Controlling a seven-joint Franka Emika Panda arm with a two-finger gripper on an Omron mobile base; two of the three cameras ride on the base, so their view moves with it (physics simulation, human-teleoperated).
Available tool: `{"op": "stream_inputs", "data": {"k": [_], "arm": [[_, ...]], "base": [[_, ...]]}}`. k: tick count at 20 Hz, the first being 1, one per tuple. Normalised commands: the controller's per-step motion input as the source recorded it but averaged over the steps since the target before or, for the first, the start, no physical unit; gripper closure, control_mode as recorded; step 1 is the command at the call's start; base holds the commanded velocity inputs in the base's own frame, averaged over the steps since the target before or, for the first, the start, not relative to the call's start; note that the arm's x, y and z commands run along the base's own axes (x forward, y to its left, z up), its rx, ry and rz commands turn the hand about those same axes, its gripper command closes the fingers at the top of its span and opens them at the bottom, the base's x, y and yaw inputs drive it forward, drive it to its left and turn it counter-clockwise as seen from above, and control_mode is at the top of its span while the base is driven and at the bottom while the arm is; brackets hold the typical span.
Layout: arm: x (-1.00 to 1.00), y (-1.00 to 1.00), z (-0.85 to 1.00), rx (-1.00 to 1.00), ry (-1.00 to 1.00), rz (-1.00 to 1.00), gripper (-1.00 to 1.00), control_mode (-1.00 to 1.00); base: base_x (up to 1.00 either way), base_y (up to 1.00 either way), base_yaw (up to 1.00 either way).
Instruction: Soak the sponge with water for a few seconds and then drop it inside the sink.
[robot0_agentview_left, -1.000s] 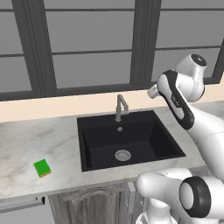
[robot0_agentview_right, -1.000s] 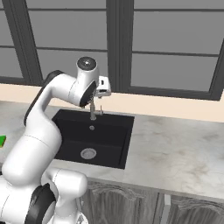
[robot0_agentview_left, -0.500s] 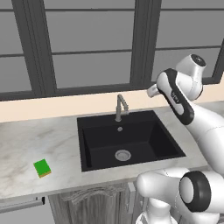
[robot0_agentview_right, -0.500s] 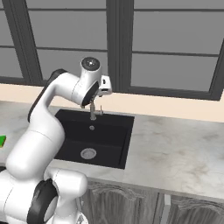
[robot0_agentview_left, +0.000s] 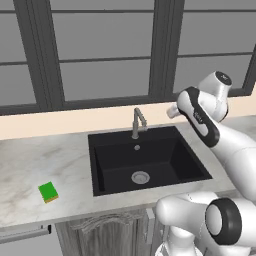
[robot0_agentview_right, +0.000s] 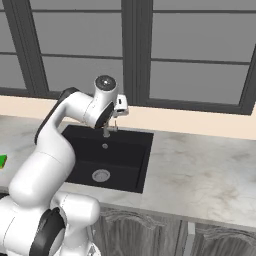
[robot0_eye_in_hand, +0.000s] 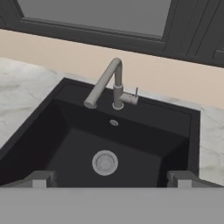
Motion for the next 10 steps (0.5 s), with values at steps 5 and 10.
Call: {"op": "stream_inputs", "data": {"k": [5,10], "arm": [[0.00,-0.06,-0.20,0.01,0.00,0.00,-1.00,-1.00],[0.02,-0.19,-0.02,0.01,0.00,0.00,-1.00,-1.00]], "base": [[0.00,0.00,0.00],[0.00,0.00,0.00]]}}
